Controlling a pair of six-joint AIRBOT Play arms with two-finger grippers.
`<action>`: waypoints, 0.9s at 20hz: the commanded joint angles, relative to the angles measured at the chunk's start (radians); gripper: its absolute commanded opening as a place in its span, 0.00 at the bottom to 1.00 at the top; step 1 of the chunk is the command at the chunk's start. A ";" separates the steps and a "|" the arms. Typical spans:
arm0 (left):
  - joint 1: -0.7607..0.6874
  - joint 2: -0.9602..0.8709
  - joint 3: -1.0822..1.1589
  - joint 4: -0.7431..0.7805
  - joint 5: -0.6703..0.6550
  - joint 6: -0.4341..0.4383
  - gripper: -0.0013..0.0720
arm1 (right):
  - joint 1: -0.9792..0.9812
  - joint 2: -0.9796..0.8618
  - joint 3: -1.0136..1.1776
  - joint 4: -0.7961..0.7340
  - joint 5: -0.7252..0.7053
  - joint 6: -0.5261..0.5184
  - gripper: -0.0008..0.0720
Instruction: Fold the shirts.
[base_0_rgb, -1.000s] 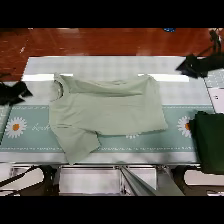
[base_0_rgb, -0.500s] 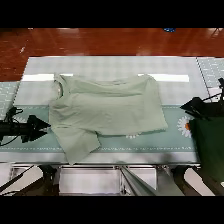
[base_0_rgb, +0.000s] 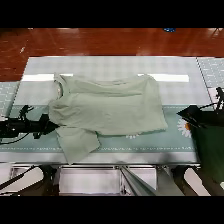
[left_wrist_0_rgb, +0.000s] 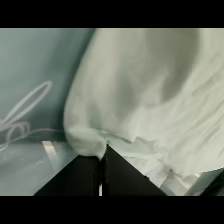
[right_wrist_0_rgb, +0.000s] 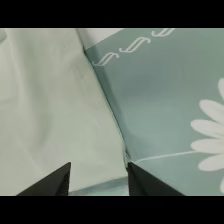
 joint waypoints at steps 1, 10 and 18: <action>-0.036 -0.010 0.042 -0.005 0.005 0.021 0.04 | -0.001 0.002 -0.014 -0.141 0.014 0.102 0.57; -0.037 -0.010 0.075 -0.006 -0.007 0.020 0.04 | 0.180 -0.167 -0.107 -0.031 -0.068 0.115 0.57; -0.037 -0.009 0.116 -0.059 -0.022 0.020 0.04 | 0.438 -0.417 0.090 0.220 -0.261 0.062 0.05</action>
